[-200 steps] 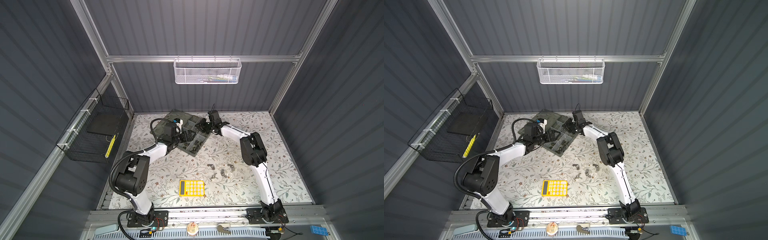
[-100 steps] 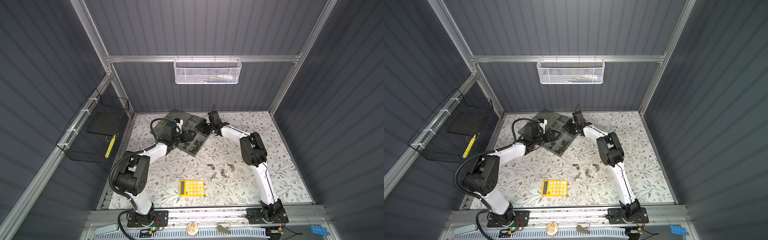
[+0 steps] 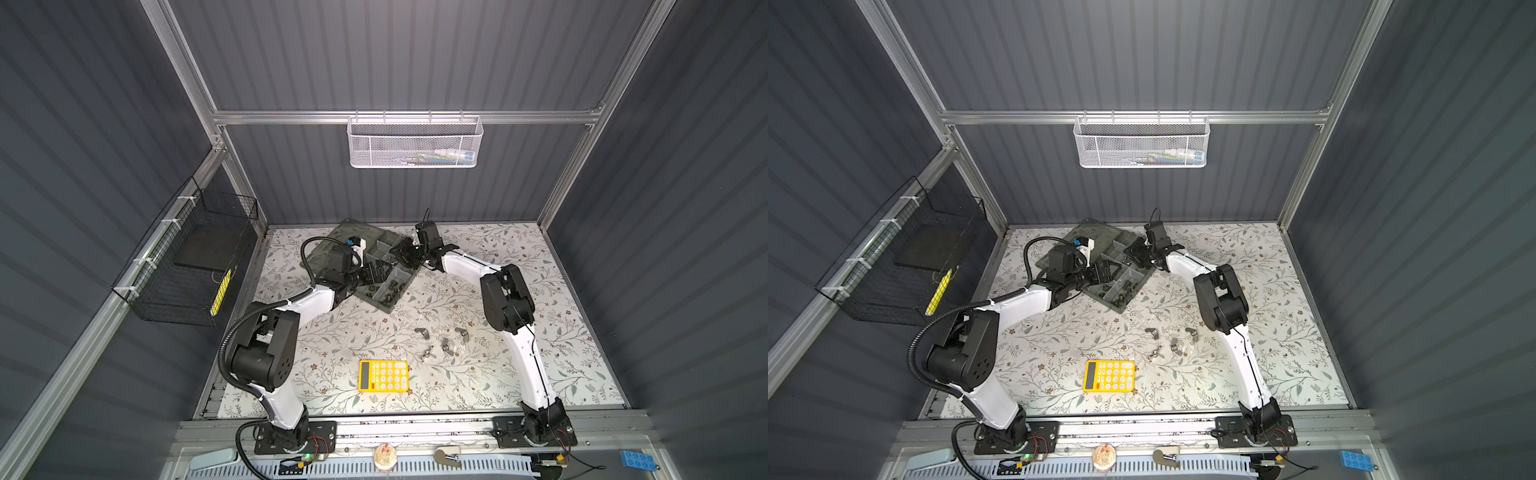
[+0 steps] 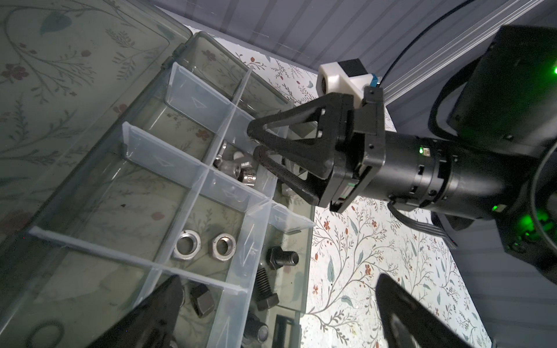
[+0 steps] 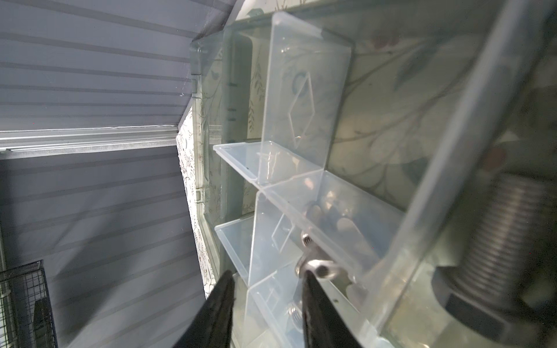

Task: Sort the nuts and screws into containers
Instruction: 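Open the right gripper to drop the wing nut into a compartment, then withdraw the right gripper while the left gripper lowers onto a silver wing nut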

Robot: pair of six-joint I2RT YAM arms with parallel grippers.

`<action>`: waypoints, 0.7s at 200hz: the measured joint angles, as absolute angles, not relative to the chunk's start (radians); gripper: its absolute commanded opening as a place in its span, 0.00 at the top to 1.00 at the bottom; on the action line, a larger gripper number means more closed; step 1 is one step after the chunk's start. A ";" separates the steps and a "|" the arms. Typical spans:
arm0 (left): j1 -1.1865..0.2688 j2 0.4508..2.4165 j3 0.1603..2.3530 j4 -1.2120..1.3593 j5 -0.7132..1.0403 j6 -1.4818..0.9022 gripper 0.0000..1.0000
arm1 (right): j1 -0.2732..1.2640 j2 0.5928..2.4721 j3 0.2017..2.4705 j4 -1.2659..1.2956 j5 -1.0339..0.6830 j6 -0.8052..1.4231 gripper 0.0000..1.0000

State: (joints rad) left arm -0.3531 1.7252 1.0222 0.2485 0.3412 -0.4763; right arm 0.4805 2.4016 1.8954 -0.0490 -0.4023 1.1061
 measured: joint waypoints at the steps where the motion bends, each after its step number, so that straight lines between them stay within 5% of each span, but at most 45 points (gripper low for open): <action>1: -0.353 1.725 1.022 0.249 0.341 -0.476 0.00 | 0.480 2.401 1.895 -0.049 -0.402 1.106 0.56; 64: -0.352 1.725 1.022 0.249 0.341 -0.476 0.00 | 0.479 2.302 1.833 -0.095 -0.378 1.055 0.42; 140: -0.352 1.723 1.021 0.249 0.341 -0.476 0.00 | 0.466 1.969 1.552 -0.104 -0.325 0.939 0.07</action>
